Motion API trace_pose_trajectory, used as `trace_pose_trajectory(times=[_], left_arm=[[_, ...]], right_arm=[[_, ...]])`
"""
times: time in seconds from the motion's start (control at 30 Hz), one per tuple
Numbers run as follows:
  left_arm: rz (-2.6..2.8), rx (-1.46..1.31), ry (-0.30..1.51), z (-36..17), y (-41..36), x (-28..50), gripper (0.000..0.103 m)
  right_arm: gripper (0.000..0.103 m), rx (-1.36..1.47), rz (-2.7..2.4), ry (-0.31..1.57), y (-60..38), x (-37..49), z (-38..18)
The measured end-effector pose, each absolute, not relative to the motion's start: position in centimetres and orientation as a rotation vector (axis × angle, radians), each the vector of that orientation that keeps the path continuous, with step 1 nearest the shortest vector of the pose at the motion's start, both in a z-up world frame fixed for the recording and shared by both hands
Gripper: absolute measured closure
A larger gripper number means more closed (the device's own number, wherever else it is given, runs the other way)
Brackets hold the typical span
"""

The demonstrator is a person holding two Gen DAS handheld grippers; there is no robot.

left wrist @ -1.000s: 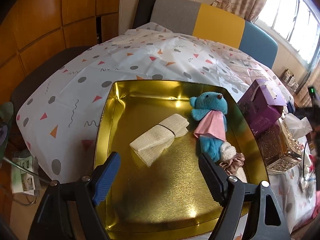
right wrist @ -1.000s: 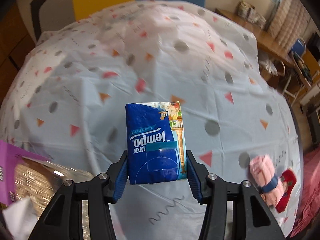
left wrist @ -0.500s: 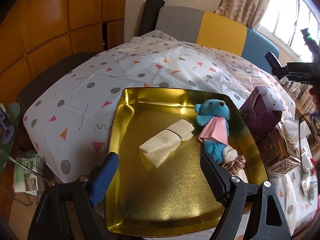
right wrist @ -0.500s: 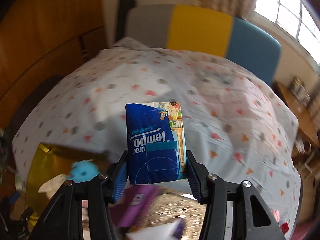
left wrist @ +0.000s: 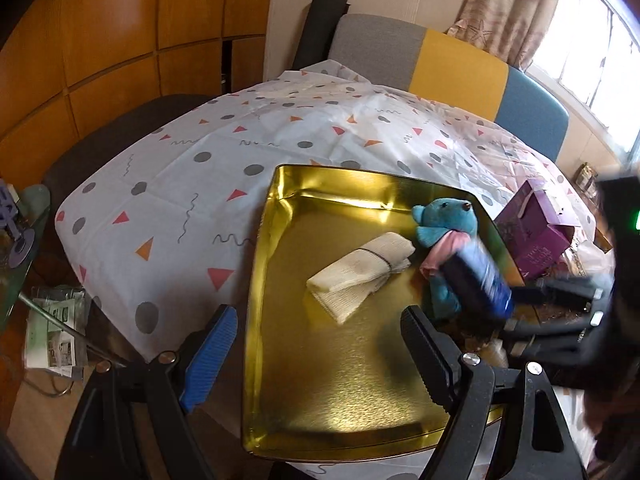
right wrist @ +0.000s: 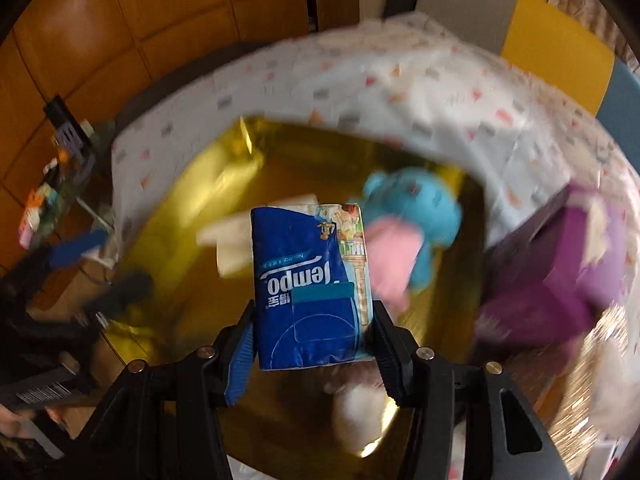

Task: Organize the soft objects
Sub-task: 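Carry the Tempo pack with the right tool and drop it in the tray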

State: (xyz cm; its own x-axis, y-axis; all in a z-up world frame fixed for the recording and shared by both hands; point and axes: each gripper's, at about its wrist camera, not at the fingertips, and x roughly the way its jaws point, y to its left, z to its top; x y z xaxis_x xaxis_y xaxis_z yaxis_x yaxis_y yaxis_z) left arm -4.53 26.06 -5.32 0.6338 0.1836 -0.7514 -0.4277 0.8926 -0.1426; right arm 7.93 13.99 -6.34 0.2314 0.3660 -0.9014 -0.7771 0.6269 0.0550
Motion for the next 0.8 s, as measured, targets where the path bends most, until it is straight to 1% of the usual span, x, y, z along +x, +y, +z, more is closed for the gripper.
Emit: trace_pose_trajectory(times=[0.13,0.3,0.37,0.4,0.43,0.57,0.8], left_arm=[[0.365,-0.339,0.83,-5.9,26.4,-4.6,0.019],[0.358,-0.337,0.835,-6.1,26.1,-4.7,0.019],[0.356,-0.336,0.834,-6.1,26.1,-4.7,0.019],[0.356,-0.335,0.832,-6.0,26.0,-4.8,0.019],[0.354,-0.332,0.831,-6.0,25.9,-4.7,0.019],[0.342,-0.308,0.819,-5.5,25.3,-4.7,0.019],[0.306,-0.293,0.823,-5.3,24.3,-4.1,0.019]], right_arm=[[0.049,-0.473,0.815,1.089,13.8,6.8,-8.6],[0.049,-0.428,0.806,1.121,13.8,6.5,-10.0],[0.045,-0.412,0.813,1.133,13.7,6.4,-10.5],[0.041,-0.403,0.818,1.132,13.6,6.7,-10.6],[0.038,-0.389,0.824,1.129,12.7,6.6,-10.2],[0.038,-0.334,0.833,1.112,11.6,6.5,-9.4],[0.037,-0.27,0.817,1.006,7.6,5.7,-6.6]])
